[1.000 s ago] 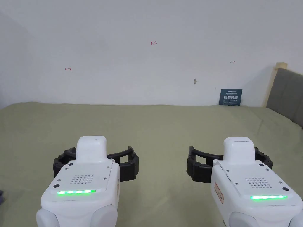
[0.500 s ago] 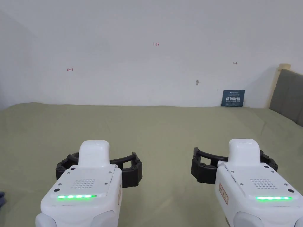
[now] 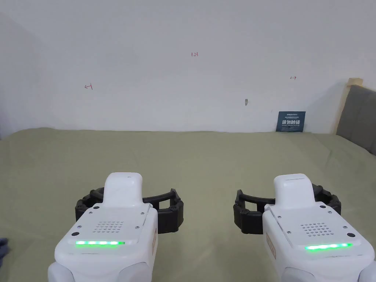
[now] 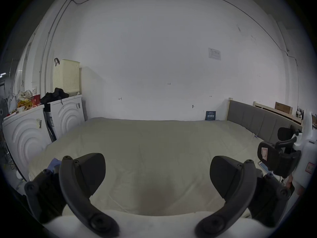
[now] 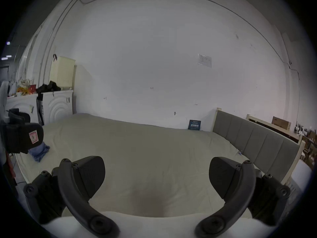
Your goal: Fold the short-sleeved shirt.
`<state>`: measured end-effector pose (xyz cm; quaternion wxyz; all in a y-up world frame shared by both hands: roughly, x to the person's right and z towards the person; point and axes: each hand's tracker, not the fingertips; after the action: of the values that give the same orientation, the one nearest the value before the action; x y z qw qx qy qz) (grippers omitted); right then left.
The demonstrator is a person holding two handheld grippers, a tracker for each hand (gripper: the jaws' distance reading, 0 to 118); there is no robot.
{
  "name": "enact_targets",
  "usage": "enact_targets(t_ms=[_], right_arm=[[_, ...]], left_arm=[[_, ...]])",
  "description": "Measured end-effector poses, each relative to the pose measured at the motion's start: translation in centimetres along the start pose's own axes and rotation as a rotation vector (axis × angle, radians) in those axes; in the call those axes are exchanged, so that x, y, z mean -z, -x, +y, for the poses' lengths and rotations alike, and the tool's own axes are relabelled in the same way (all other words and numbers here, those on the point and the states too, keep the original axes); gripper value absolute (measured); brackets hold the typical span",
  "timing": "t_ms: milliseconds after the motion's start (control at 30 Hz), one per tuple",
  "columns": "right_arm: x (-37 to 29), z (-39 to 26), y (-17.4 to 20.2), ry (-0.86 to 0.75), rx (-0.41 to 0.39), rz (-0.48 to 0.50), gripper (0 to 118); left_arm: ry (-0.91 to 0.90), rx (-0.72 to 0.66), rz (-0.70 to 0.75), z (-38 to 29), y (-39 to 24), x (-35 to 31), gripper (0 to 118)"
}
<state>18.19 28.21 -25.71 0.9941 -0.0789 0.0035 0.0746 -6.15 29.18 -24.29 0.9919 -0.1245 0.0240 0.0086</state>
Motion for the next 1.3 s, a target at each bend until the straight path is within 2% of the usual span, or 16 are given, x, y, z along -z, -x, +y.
enact_targets(t_ms=[100,233,367,467,800,967,1100,1300], right_arm=[[0.3,0.2,0.4,0.006,0.004,-0.023,118],[0.3,-0.2,0.4,0.007,-0.005,-0.007,118],[0.3,-0.3,-0.1,0.012,0.067,0.029,118],[0.3,-0.1,-0.5,0.002,0.086,0.033,118],[0.0,0.3,-0.7,-0.036,0.059,0.038,118],[0.2,0.0,-0.7,-0.004,0.054,0.049,118],[0.8,-0.1,-1.2,0.097,0.102,0.057,118],[0.5,-0.1,-1.3,0.088,0.125,0.057,118]], left_arm=[[0.001,0.002,0.009,0.0,0.1,0.0,118],[0.007,-0.027,0.005,0.0,0.7,0.0,118],[0.007,-0.019,0.015,0.0,0.8,0.0,118],[0.005,-0.016,0.013,0.1,0.9,-0.1,118],[0.001,-0.016,0.016,0.5,1.0,-0.3,118],[-0.006,-0.023,0.016,0.5,1.1,-0.3,118],[0.008,-0.019,0.014,0.3,1.1,-0.3,118],[0.025,-0.023,0.011,0.1,1.0,-0.1,118]])
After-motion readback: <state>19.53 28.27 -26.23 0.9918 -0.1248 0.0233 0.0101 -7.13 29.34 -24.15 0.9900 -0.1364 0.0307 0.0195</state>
